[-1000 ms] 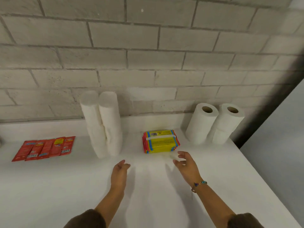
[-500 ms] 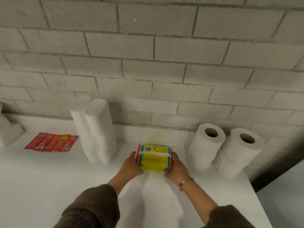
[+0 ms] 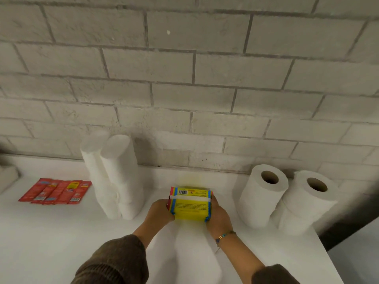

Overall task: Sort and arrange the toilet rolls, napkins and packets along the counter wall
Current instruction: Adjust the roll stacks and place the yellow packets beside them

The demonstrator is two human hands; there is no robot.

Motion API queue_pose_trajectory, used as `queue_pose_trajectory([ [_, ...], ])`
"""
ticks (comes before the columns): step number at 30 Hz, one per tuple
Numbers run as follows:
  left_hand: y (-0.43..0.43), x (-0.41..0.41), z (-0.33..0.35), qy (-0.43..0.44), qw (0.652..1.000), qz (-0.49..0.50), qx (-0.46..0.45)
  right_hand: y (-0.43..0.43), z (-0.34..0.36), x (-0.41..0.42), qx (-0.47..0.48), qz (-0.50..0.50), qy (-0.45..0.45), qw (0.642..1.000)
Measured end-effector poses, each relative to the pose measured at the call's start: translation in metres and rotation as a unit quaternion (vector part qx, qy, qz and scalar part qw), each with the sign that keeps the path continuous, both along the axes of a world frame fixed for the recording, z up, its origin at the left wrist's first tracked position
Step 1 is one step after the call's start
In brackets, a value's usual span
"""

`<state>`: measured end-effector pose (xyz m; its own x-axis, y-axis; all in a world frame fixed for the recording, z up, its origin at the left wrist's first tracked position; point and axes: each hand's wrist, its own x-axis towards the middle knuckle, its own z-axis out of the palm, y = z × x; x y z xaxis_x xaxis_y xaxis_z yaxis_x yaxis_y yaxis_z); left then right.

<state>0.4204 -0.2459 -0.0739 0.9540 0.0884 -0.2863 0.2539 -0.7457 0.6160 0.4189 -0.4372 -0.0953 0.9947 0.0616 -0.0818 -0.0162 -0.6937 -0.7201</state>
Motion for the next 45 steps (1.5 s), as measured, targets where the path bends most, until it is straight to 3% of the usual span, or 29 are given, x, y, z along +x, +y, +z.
queue_pose_trajectory([
  [6,0.006,0.006,-0.007,0.023,0.999,-0.002,-0.024,0.0,0.004,0.002,0.002,-0.007,-0.003,1.0],
  [12,0.016,-0.005,-0.02,0.066,0.965,0.112,-0.23,-0.025,0.013,-0.027,-0.037,-0.008,0.078,0.996],
  [14,0.01,-0.024,-0.016,0.007,0.963,0.154,-0.223,-0.044,0.011,-0.049,-0.044,-0.006,0.091,0.995],
  [17,-0.006,-0.057,-0.01,-0.153,0.958,0.178,-0.165,-0.082,0.01,-0.083,-0.033,-0.03,0.083,0.996],
  [19,-0.025,-0.075,-0.002,-0.18,0.955,0.148,-0.183,-0.114,0.008,-0.104,-0.003,-0.07,0.082,0.994],
  [22,-0.056,-0.09,0.007,-0.166,0.952,0.094,-0.24,-0.163,0.007,-0.123,0.071,-0.161,0.102,0.979],
  [26,-0.096,-0.086,0.023,-0.146,0.938,0.061,-0.308,-0.222,0.018,-0.127,0.235,-0.321,0.15,0.905],
  [33,-0.175,-0.039,0.05,0.01,0.857,0.159,-0.491,-0.288,0.033,-0.086,0.413,-0.377,0.114,0.821],
  [39,-0.208,-0.01,0.061,0.104,0.828,0.208,-0.51,-0.288,0.052,-0.034,0.432,-0.303,0.152,0.836],
  [45,-0.232,0.002,0.068,0.108,0.829,0.214,-0.506,-0.286,0.054,-0.006,0.49,-0.249,0.136,0.824],
])
